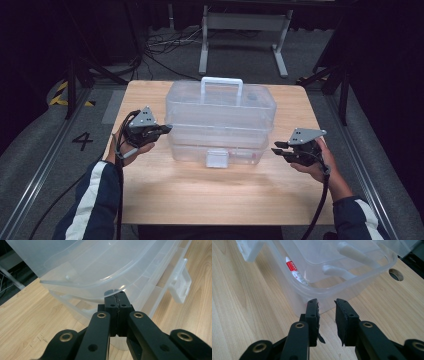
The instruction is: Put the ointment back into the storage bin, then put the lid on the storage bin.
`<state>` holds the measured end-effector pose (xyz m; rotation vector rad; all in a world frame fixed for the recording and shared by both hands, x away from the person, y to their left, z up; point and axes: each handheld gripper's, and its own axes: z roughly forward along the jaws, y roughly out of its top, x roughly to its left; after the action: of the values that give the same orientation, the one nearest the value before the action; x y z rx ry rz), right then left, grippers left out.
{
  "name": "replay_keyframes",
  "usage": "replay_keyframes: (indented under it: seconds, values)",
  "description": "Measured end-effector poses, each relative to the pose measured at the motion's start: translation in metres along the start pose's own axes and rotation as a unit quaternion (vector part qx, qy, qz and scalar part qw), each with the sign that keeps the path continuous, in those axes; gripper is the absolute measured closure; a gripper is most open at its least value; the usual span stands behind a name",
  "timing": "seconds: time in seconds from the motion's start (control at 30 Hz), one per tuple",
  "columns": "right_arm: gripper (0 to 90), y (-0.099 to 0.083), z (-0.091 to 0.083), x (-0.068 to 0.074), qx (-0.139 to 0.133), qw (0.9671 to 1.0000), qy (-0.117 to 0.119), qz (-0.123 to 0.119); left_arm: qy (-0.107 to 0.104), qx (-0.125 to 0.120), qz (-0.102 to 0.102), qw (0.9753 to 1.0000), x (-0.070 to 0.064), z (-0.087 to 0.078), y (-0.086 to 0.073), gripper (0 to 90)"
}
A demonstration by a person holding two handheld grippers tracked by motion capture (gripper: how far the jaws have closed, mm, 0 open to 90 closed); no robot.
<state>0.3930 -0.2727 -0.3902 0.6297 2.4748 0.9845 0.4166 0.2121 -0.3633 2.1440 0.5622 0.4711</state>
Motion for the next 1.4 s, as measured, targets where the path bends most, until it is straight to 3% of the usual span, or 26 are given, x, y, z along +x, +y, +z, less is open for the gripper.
replay_keyframes:
  seconds: [0.5, 0.57, 0.8, 1.13, 1.4]
  values:
    - [72.5, -0.001, 0.001, 0.0, 0.004, 1.0, 0.002, 0.002, 0.003, -0.002, -0.003, 1.0, 0.0, -0.005, -0.009, 90.0]
    - [72.5, -0.001, 0.001, 0.0, 0.004, 1.0, 0.003, 0.004, 0.006, 0.018, 0.004, 0.9998, -0.003, -0.001, -0.013, 90.0]
    - [72.5, 0.0, 0.001, 0.001, 0.003, 1.0, 0.003, 0.002, 0.01, 0.033, 0.0, 0.9994, -0.004, 0.0, -0.024, 90.0]
    - [72.5, 0.001, 0.002, 0.002, 0.006, 1.0, 0.006, 0.0, 0.012, 0.07, 0.01, 0.9974, -0.009, 0.008, -0.033, 90.0]
    - [72.5, 0.002, 0.002, 0.002, 0.003, 1.0, 0.005, -0.001, 0.01, 0.067, 0.008, 0.9977, -0.01, 0.007, -0.037, 90.0]
